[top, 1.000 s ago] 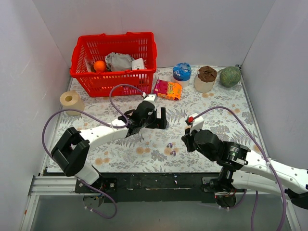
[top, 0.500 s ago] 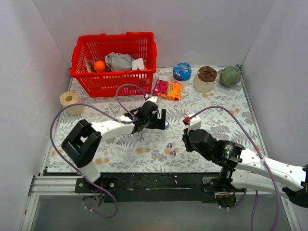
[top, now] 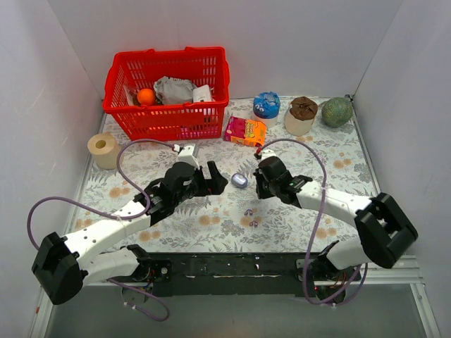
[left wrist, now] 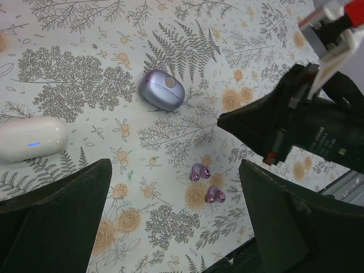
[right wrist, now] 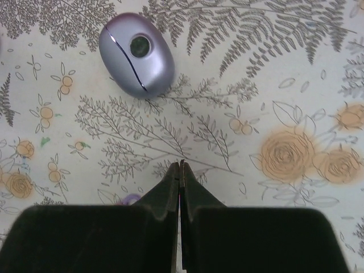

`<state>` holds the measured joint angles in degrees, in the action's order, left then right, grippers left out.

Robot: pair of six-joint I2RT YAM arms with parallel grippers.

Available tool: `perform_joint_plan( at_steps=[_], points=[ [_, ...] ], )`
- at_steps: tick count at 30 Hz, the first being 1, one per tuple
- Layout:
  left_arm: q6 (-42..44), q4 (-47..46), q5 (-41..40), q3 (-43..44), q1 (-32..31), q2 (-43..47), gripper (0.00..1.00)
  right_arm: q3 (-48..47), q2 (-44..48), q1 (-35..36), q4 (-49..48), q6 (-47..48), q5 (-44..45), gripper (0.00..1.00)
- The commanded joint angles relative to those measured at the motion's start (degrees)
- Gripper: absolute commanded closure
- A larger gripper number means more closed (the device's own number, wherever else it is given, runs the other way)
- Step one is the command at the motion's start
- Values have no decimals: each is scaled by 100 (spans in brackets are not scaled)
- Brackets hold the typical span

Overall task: Insert the wireless bluetooth earbuds into the charging case
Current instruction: Pick up the charging case at the center of the board.

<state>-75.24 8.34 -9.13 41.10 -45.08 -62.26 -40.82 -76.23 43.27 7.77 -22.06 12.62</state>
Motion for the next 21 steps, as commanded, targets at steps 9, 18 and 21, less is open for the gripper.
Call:
perform_joint_plan(
  at_steps=[9,18,21],
  points=[
    [-193,282,-89,-401,-27,750,5,-1253,-1842,-485,-927,185,-629,99],
    [-78,282,-142,-410,-27,654,4,-1552,-2397,-591,-996,220,-840,99],
    [-105,274,-133,-436,-27,645,4,-1403,-2353,-556,-1163,159,-1086,99]
  ],
)
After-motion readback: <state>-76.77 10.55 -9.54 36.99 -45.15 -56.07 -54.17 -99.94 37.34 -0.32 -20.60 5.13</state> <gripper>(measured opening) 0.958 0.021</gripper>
